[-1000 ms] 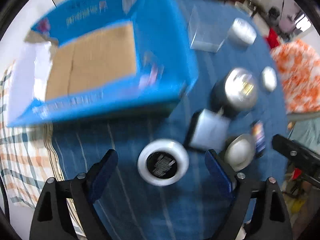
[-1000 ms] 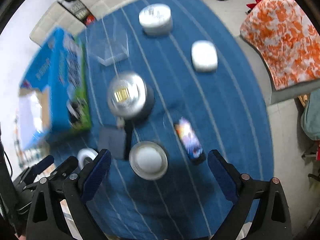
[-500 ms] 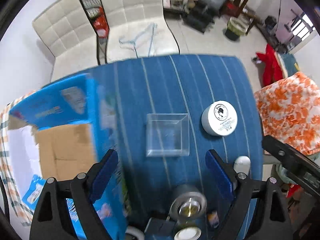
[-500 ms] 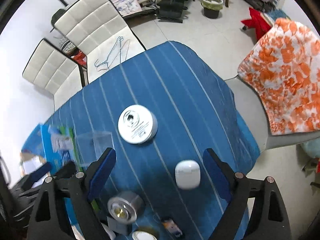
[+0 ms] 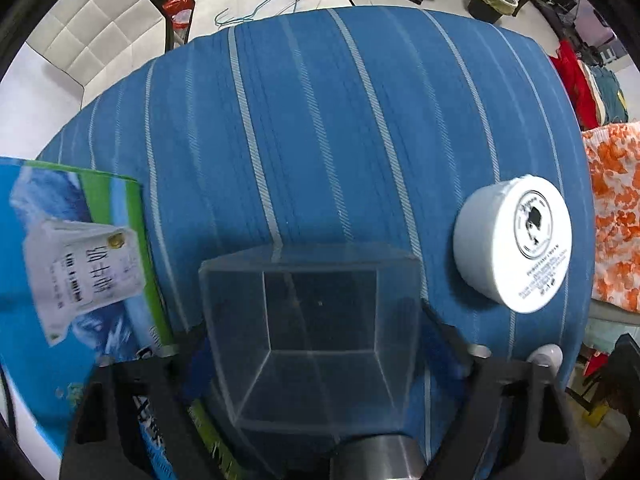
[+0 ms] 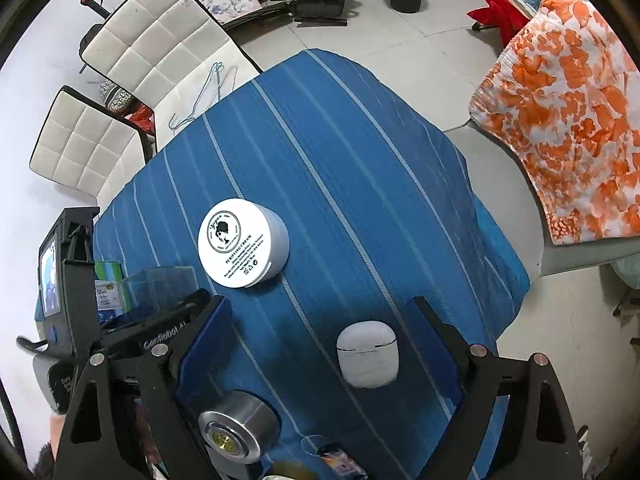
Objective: Organize rigid objects
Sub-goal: 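Grasp the clear plastic cube box with the left tool while the right tool reaches toward the silver cylinder, then grasp the silver metal cylinder with the right tool while the left tool lifts the clear box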
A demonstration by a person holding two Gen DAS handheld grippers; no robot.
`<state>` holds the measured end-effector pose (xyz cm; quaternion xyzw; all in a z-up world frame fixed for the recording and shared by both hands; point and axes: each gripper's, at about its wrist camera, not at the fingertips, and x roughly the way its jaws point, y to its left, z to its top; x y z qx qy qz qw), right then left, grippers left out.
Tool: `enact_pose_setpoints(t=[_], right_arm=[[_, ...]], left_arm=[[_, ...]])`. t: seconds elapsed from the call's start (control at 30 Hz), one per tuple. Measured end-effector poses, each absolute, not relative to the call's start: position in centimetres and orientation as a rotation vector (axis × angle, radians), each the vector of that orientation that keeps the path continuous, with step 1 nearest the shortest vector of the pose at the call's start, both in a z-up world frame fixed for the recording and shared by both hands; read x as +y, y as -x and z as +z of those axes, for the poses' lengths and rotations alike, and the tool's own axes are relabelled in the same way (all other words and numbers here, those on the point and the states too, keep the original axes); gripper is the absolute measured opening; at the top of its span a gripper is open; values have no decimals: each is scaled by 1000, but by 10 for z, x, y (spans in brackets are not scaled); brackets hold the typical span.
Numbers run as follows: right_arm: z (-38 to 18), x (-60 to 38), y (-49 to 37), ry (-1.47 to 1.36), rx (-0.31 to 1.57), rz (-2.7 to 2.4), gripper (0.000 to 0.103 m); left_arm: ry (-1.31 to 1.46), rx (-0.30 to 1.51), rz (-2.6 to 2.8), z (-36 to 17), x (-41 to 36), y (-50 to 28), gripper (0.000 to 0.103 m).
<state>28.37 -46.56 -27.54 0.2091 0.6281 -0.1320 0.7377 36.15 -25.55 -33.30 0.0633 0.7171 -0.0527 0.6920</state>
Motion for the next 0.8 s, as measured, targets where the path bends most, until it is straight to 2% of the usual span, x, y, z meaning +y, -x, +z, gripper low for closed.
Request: enact_pose_setpoints(t=[0.23,0.47,0.77,0.8], right_arm=[[-274,-450,-271,-434,1394,-257,91],[-271,-422,-234,-485,1413,-165,91],[-325,-341,-228,-448,1527,-90,90],[-331,-335,-228,-427,1539,-95,87]], left_arm=[[-154,1512,-132,-315,-247,-346,61],[-186,1391,-177,-257,-229,-307,61],[-98,1278,-116,-183,-146,-264,61],[-90,1274,-95,-178,-136,-258,61]])
